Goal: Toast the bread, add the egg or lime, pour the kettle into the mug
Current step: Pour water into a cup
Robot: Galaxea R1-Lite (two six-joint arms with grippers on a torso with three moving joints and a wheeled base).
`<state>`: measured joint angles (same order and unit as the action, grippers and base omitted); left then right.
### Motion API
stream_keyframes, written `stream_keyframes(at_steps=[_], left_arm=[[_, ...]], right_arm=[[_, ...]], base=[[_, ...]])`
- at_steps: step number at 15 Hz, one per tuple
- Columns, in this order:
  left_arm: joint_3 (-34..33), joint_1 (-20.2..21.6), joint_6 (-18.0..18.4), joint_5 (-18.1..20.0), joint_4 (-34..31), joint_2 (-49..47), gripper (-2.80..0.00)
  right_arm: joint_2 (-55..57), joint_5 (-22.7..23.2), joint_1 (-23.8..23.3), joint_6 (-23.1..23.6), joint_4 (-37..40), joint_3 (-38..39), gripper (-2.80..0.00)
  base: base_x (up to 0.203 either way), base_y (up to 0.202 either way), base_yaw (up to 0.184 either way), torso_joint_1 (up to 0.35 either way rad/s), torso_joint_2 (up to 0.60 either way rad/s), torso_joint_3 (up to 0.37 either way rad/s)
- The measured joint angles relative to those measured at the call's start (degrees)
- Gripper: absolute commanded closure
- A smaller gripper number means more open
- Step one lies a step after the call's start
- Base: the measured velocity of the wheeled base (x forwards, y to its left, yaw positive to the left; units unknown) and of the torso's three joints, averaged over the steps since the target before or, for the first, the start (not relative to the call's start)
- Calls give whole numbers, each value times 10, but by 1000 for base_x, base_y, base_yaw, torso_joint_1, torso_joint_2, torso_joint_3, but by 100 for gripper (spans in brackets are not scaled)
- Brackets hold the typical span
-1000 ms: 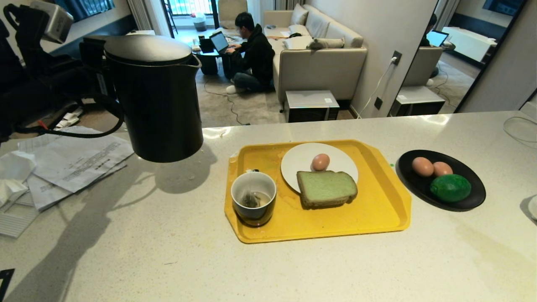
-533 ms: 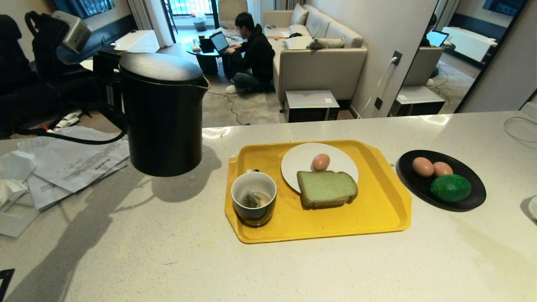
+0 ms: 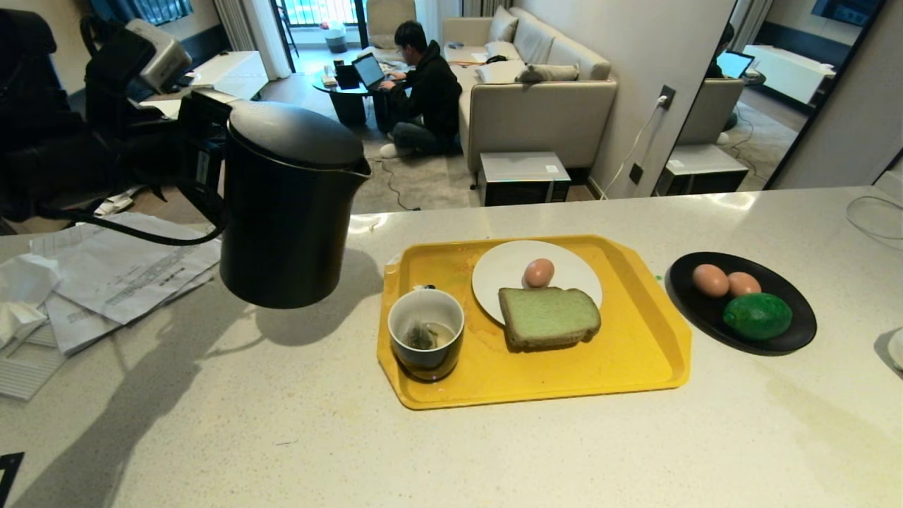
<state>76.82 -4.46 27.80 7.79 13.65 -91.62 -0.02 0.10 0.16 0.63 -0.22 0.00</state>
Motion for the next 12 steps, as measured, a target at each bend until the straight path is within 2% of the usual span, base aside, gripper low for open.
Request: stream_keyframes(at_steps=[2,5,8,12], left_arm=[[11,-1,37,-3,-31,6,0],[16,-18,71,-21,-38,11,0],[21,-48,107,-65,-47,12,0],[28,-93,134,-111,-71,12,0]], right_arm=[[0,0,0,0,0,0,0],[0,0,0,0,0,0,0],[0,0,0,0,0,0,0],[0,0,0,0,0,0,0]], base=[[0,0,0,0,0,0],[0,0,0,0,0,0],[0,0,0,0,0,0],[0,0,0,0,0,0]])
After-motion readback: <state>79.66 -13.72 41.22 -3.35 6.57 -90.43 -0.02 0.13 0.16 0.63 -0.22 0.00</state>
